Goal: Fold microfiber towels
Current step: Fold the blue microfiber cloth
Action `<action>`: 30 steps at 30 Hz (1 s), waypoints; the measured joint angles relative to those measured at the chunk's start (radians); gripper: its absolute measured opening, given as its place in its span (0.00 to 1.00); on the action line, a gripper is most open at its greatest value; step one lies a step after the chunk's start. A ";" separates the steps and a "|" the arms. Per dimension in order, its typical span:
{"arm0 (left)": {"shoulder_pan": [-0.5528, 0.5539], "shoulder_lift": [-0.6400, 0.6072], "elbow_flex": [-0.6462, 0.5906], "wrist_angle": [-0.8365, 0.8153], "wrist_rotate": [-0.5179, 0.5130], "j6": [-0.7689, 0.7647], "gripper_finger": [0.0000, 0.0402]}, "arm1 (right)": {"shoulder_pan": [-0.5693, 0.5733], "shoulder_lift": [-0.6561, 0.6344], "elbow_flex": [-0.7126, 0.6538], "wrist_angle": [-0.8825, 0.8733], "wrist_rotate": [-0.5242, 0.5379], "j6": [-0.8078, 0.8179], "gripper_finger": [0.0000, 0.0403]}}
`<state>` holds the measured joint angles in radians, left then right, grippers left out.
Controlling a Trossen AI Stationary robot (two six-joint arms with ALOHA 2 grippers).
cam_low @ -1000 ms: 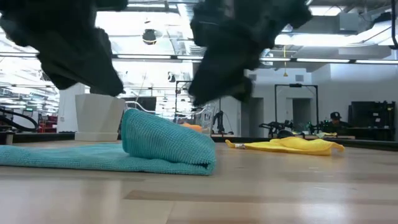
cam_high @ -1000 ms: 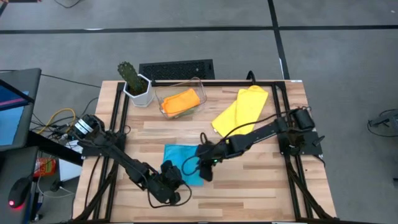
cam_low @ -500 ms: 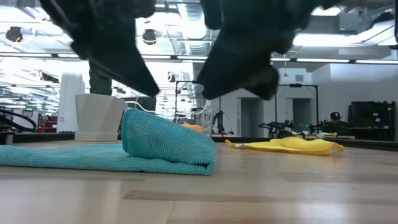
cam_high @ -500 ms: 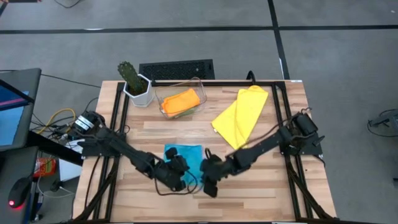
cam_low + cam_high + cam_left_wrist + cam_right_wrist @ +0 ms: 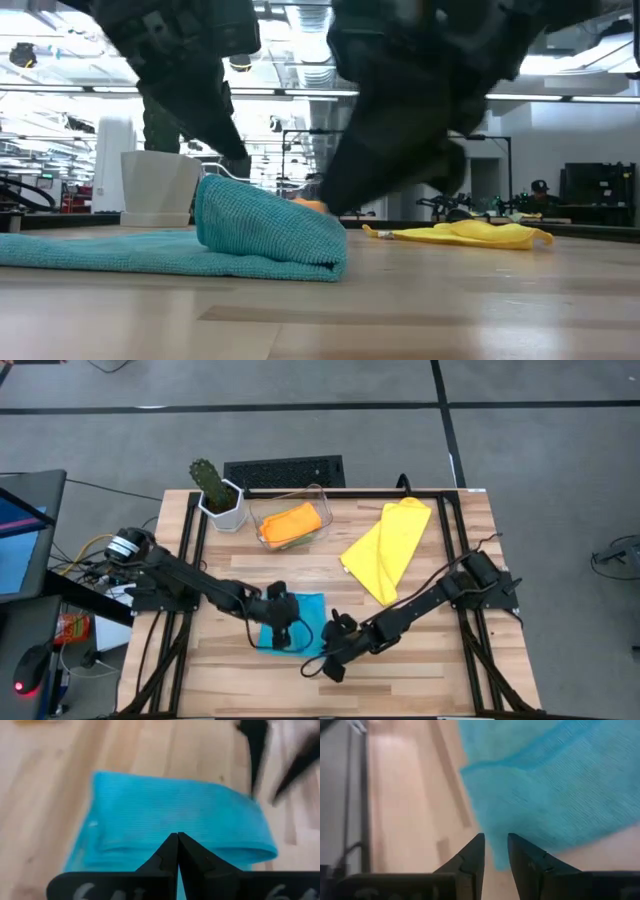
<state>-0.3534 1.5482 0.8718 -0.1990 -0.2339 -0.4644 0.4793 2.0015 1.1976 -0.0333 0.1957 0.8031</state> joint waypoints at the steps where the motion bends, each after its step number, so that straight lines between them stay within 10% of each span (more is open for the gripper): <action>1: 0.011 -0.023 -0.015 0.008 -0.004 0.000 0.00 | 0.000 0.008 0.001 0.014 0.000 0.009 0.27; 30: 0.126 -0.055 -0.165 0.208 0.144 0.068 0.00 | -0.030 0.108 0.003 0.098 -0.013 0.033 0.27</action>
<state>-0.2275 1.4933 0.7067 0.0093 -0.0898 -0.3965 0.4494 2.1098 1.2003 0.0650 0.1829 0.8357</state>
